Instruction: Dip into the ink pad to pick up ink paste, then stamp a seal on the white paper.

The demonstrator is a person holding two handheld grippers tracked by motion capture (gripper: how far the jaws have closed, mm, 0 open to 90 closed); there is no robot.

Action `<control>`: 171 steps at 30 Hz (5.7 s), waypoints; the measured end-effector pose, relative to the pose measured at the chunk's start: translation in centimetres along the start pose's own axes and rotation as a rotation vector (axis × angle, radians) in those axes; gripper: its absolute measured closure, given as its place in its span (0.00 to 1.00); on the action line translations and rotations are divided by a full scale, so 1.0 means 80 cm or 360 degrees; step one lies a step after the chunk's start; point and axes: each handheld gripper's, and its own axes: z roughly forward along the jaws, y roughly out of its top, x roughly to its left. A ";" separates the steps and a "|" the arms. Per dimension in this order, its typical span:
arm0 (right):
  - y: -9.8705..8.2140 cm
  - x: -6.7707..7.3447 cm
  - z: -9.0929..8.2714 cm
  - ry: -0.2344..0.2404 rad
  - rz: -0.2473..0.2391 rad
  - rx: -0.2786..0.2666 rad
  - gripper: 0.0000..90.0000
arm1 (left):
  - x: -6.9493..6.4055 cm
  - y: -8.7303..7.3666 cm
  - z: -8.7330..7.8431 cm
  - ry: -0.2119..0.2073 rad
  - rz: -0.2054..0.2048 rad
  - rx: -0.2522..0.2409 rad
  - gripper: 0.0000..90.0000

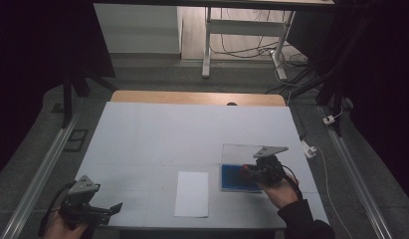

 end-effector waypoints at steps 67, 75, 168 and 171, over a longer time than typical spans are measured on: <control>-0.005 -0.001 0.008 0.0051 0.0023 0.0012 0.88 | 0.000 0.001 0.001 0.0001 0.0005 0.0008 0.01; -0.002 0.005 -0.002 0.0091 0.0008 -0.0066 0.88 | 0.000 0.001 0.001 0.0000 0.0003 0.0008 0.01; 0.051 0.129 0.072 0.0404 -0.0428 0.0003 0.88 | 0.000 0.000 0.001 0.0002 -0.0004 0.0012 0.01; 0.051 0.133 0.077 0.0399 -0.0444 0.0024 0.88 | 0.000 0.000 0.001 0.0002 -0.0003 0.0012 0.01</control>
